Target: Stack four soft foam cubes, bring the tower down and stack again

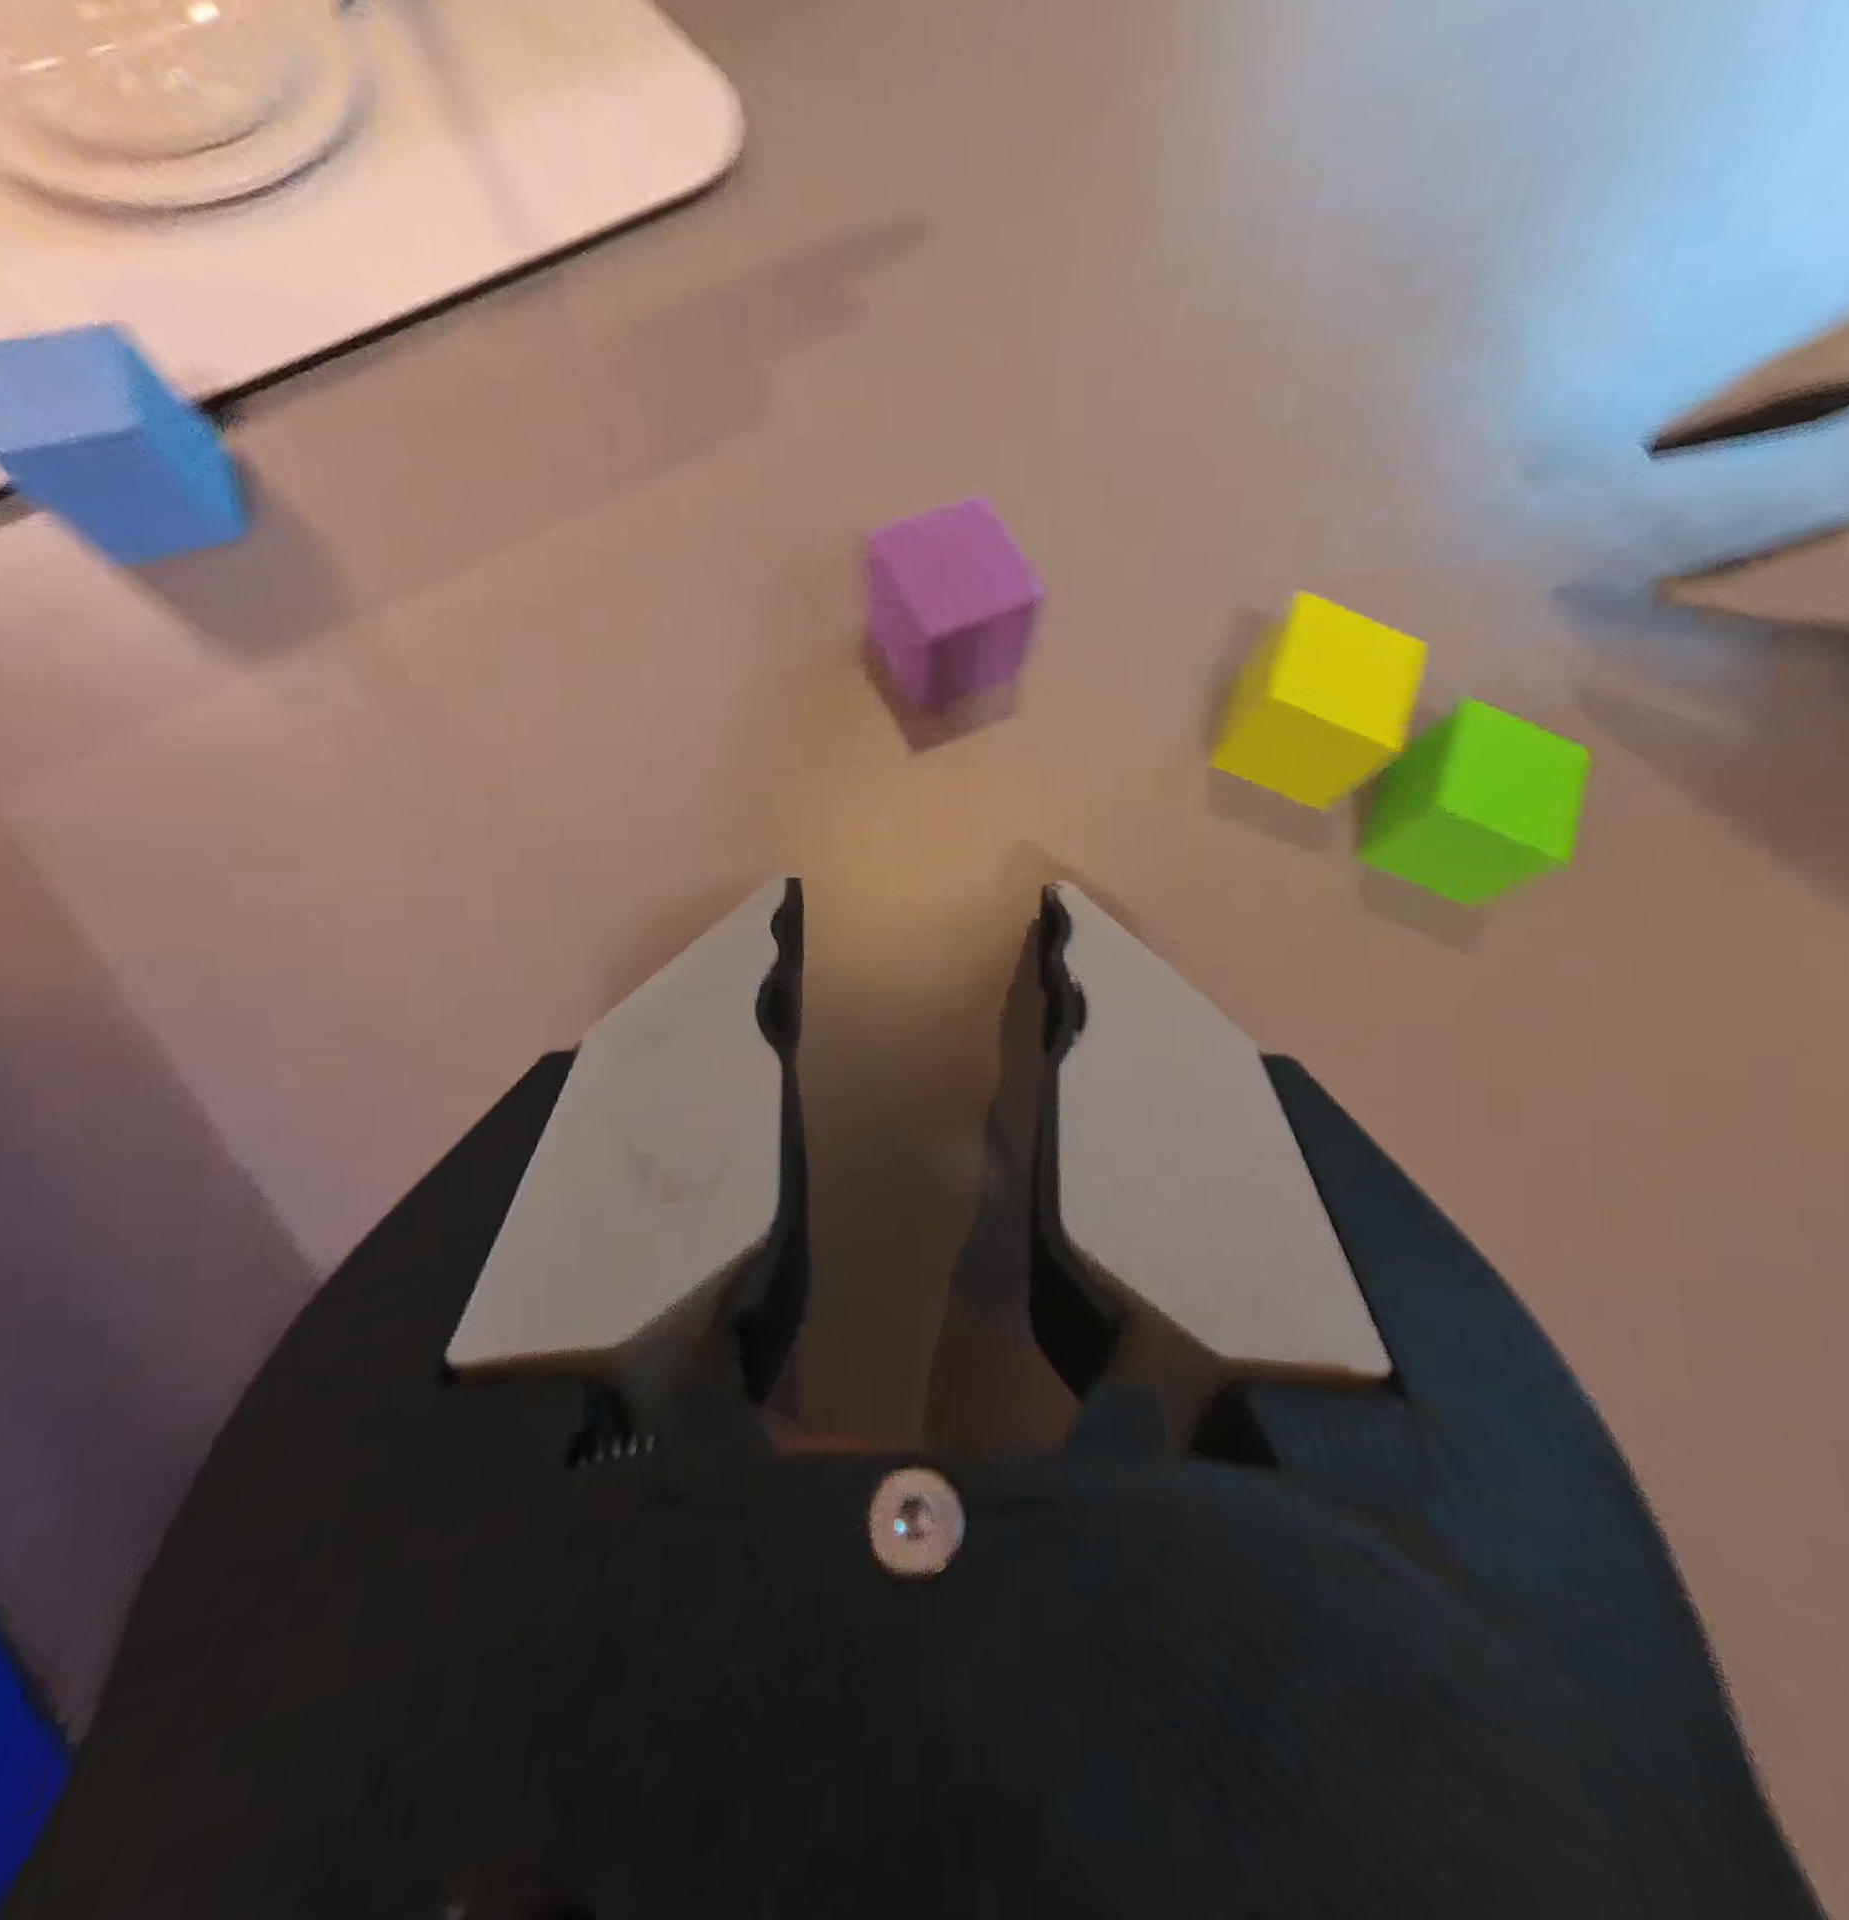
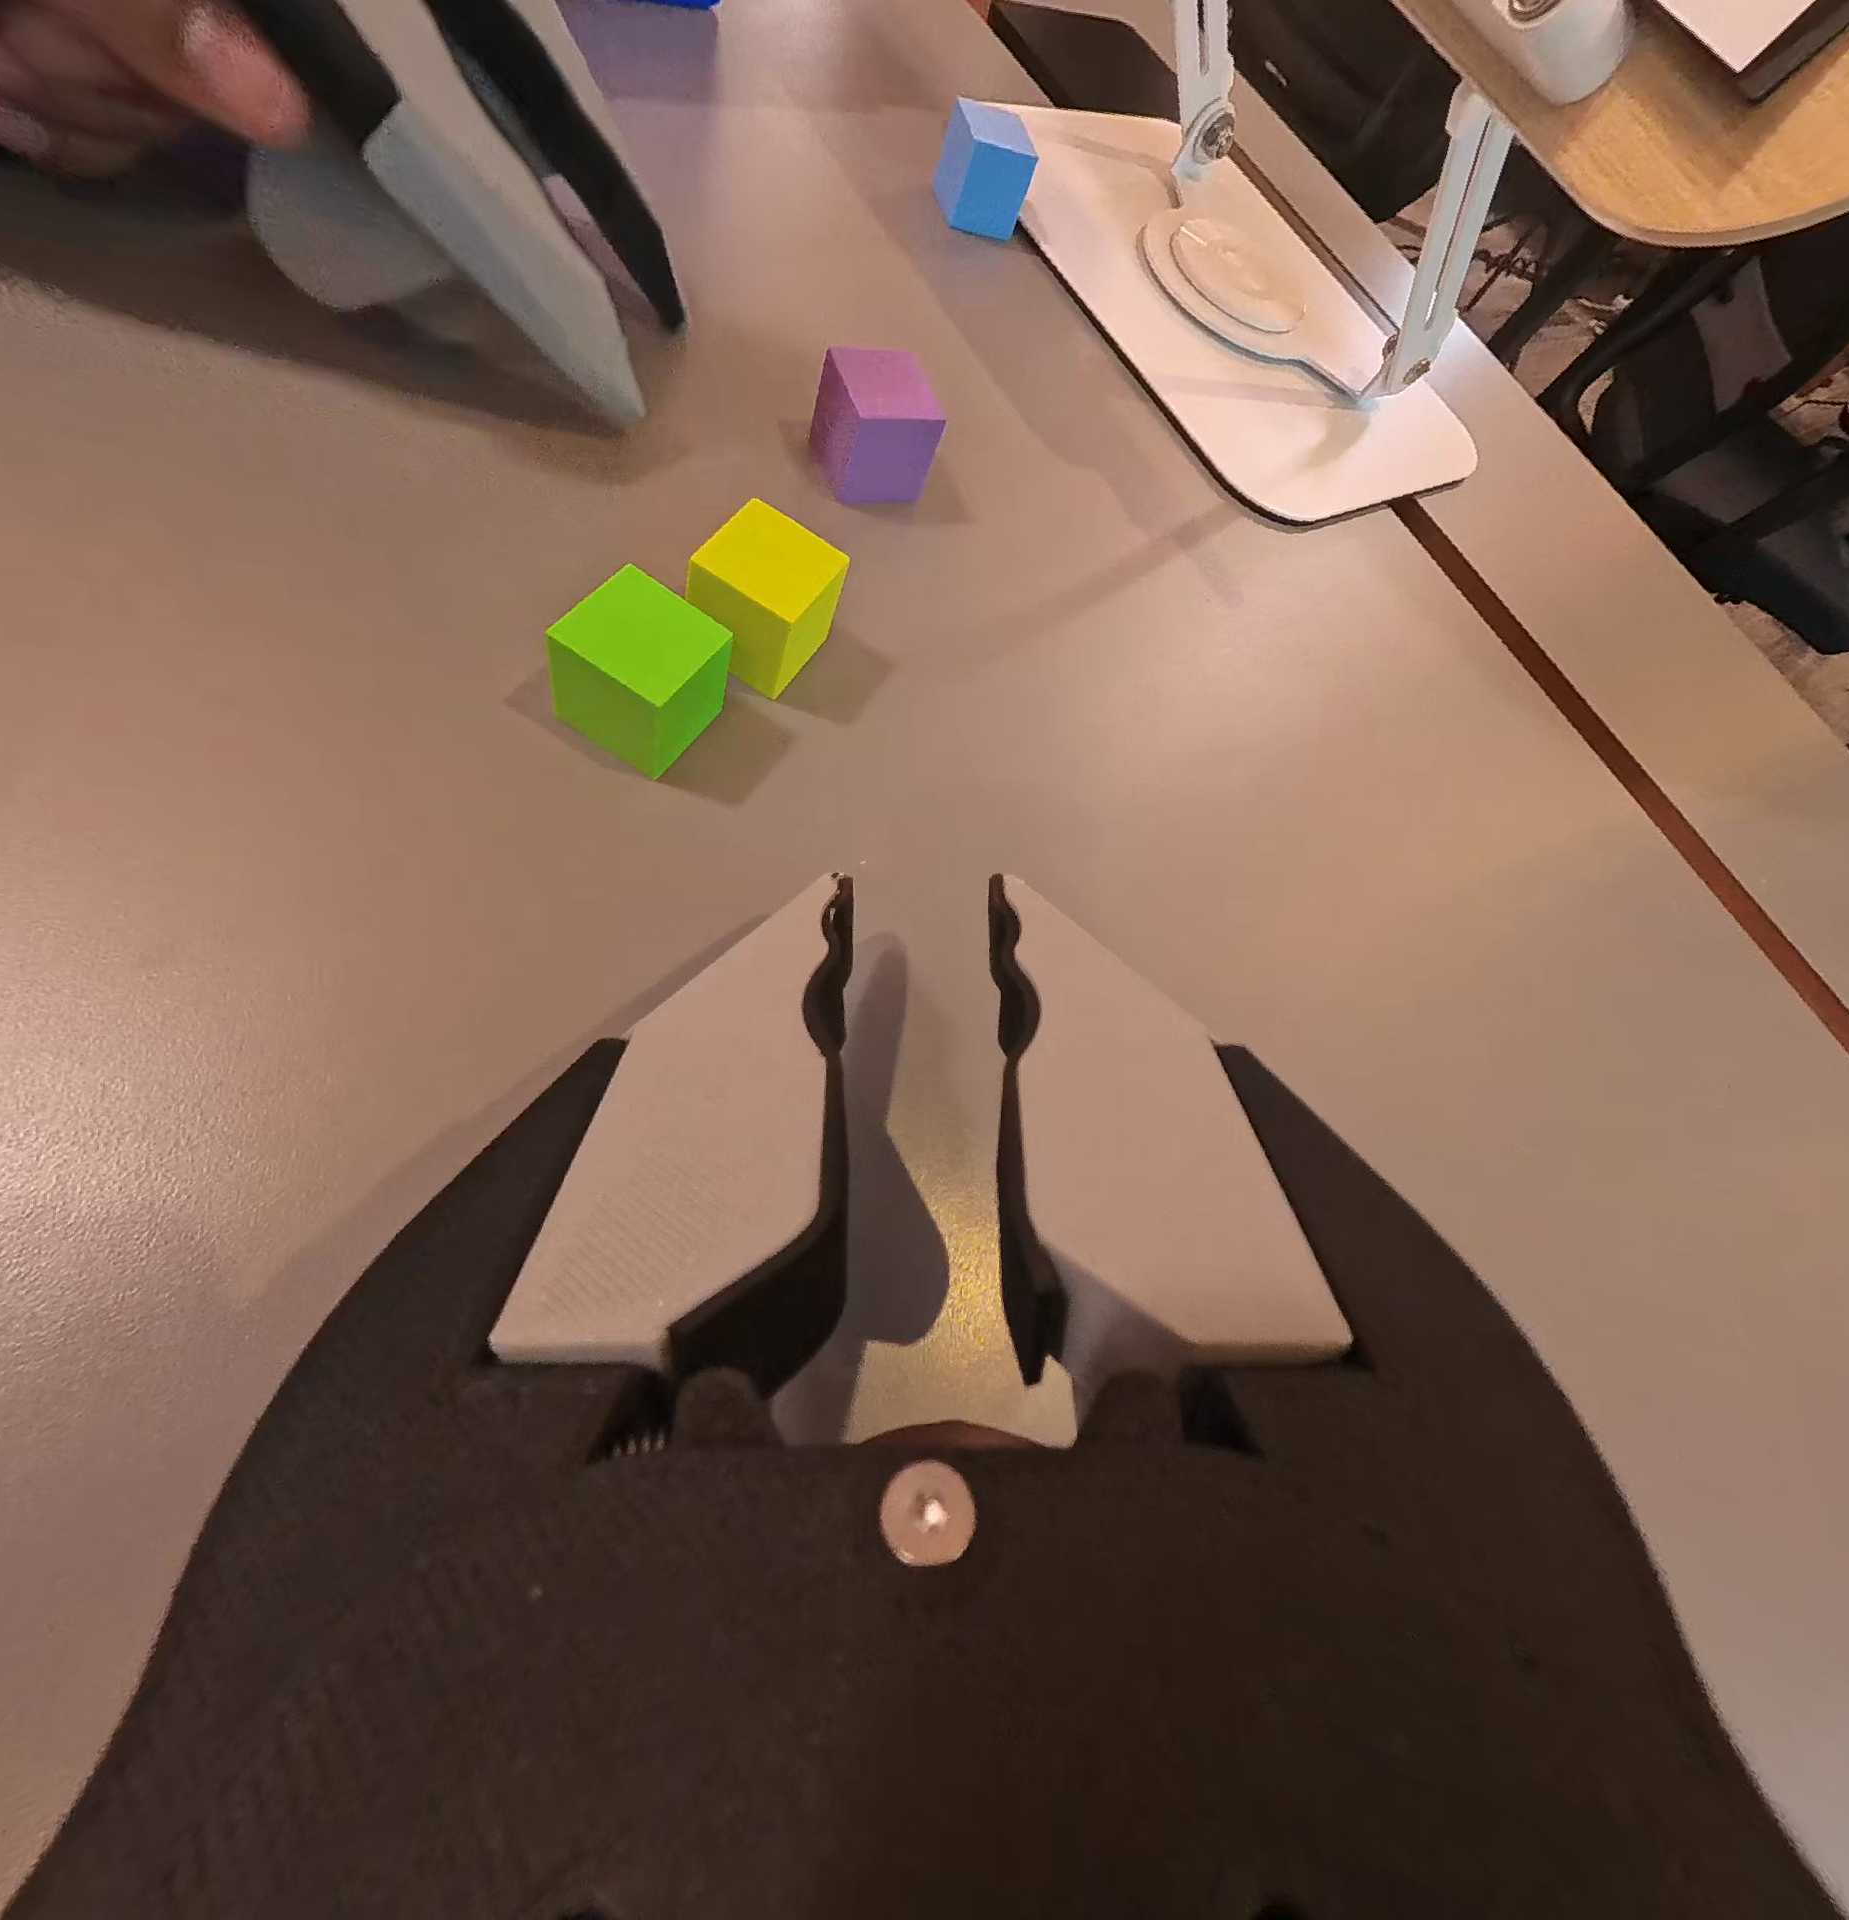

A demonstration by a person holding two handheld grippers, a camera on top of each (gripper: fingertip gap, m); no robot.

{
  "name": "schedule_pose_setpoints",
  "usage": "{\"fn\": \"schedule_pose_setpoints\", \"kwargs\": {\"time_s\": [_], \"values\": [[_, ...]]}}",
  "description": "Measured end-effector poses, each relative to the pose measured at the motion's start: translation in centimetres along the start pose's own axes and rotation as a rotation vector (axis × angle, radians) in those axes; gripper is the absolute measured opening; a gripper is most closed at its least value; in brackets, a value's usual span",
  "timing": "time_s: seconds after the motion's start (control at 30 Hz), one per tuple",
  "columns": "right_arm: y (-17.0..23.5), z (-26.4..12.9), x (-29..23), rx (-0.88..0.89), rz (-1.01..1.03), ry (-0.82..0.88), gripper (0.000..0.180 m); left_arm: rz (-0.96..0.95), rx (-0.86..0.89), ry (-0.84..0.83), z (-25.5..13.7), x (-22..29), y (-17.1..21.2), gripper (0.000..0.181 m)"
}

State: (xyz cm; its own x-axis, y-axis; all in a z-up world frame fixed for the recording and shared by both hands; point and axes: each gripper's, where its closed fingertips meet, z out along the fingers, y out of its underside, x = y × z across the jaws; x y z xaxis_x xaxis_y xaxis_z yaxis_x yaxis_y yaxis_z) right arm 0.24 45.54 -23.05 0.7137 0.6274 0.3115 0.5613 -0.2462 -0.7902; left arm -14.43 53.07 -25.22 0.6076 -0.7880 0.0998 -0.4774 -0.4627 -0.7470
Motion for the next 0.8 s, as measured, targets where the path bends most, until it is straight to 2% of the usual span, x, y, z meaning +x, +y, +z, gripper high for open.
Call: {"fn": "schedule_pose_setpoints", "kwargs": {"time_s": [0.03, 0.1, 0.13, 0.3, 0.53, 0.63, 0.8], "values": [[0.0, 0.0, 0.0, -0.002, 0.001, -0.001, 0.024, -0.038, 0.008, -0.045, 0.0, -1.1, -0.2, 0.045], [-0.1, 0.1, 0.0, 0.000, 0.000, 0.000, 0.024, -0.093, 0.042, -0.173, -0.4, -3.6, -0.7, 0.069], [-0.1, 0.2, 0.0, 0.001, -0.001, 0.002, 0.024, -0.107, 0.074, -0.218, -0.7, -4.5, -1.2, 0.071], [-0.3, 0.2, 0.0, 0.006, -0.010, 0.008, 0.025, -0.133, 0.181, -0.377, -0.8, -8.2, -3.9, 0.072], [-0.3, 0.0, -0.2, 0.009, -0.008, 0.008, 0.025, -0.211, 0.020, -0.376, 3.6, -12.7, -4.8, 0.076], [-0.3, 0.0, -0.2, 0.015, -0.002, 0.002, 0.025, -0.203, 0.012, -0.371, 4.6, -13.5, -5.6, 0.072], [-0.4, 0.2, -0.1, 0.017, -0.002, -0.005, 0.025, -0.124, 0.003, -0.416, 5.6, -14.8, -6.8, 0.051]]}}
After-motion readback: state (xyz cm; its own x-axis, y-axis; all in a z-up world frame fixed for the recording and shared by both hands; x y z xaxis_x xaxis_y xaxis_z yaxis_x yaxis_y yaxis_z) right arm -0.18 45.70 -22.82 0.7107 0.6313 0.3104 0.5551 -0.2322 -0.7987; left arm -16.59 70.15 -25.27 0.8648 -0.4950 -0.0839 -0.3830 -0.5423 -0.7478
